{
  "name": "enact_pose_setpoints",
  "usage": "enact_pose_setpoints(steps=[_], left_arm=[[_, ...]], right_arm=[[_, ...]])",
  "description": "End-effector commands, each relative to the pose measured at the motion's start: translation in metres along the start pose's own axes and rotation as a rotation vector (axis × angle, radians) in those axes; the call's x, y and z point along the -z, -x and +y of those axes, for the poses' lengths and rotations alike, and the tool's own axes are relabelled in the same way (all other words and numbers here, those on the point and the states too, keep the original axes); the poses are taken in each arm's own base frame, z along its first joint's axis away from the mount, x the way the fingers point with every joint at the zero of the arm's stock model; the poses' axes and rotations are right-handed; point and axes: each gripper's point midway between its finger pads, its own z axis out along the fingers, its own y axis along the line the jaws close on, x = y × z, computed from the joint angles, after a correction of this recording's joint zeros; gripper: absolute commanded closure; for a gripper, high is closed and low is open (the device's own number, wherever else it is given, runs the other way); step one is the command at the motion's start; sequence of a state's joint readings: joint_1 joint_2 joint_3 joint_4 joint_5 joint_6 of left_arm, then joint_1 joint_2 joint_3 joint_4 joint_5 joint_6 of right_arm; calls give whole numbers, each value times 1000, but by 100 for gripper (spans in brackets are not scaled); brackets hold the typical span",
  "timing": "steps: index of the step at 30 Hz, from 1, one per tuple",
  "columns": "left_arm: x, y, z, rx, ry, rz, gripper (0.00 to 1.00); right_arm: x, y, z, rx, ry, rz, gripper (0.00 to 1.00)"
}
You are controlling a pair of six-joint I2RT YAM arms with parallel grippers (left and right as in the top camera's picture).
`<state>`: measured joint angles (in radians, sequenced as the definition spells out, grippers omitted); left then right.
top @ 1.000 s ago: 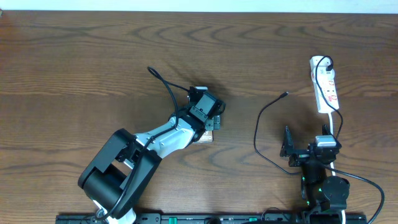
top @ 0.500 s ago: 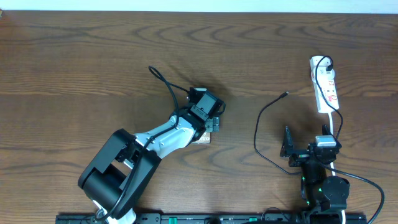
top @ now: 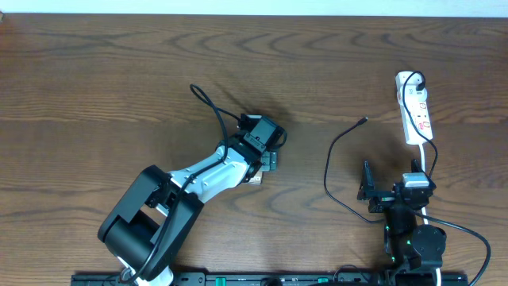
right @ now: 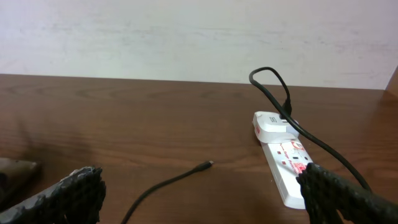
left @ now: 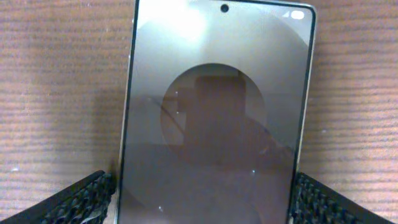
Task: Plug charger to phone and switch on socket
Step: 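Lower the left gripper onto the phone and close on it, then lift the phone with the left gripper, tilting it upright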
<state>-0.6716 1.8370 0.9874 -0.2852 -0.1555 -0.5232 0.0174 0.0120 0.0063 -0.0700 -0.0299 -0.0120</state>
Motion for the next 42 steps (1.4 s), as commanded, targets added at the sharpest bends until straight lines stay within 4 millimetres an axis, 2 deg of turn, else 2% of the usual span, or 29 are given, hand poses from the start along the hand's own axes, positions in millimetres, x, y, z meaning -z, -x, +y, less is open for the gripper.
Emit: enact_pose_setpoints(steps=[1, 8, 16, 17, 22, 30, 36, 42], left_arm=[[-13, -33, 21, 19, 48, 133, 14], [-12, -43, 53, 218, 135, 203, 19], [-14, -45, 65, 383, 56, 307, 18], [-14, -45, 68, 381, 60, 312, 18], [-12, -51, 75, 332, 72, 342, 2], [-8, -54, 77, 277, 77, 366, 2], [10, -37, 73, 145, 67, 395, 2], [18, -15, 74, 128, 53, 373, 2]], right_arm=[[0, -1, 2, 9, 9, 4, 1], [0, -1, 2, 9, 9, 4, 1], [0, -1, 2, 9, 9, 4, 1], [0, -1, 2, 9, 9, 4, 1], [0, -1, 2, 9, 9, 4, 1], [0, -1, 2, 9, 9, 4, 1], [0, -1, 2, 9, 9, 4, 1], [0, -1, 2, 9, 9, 4, 1]])
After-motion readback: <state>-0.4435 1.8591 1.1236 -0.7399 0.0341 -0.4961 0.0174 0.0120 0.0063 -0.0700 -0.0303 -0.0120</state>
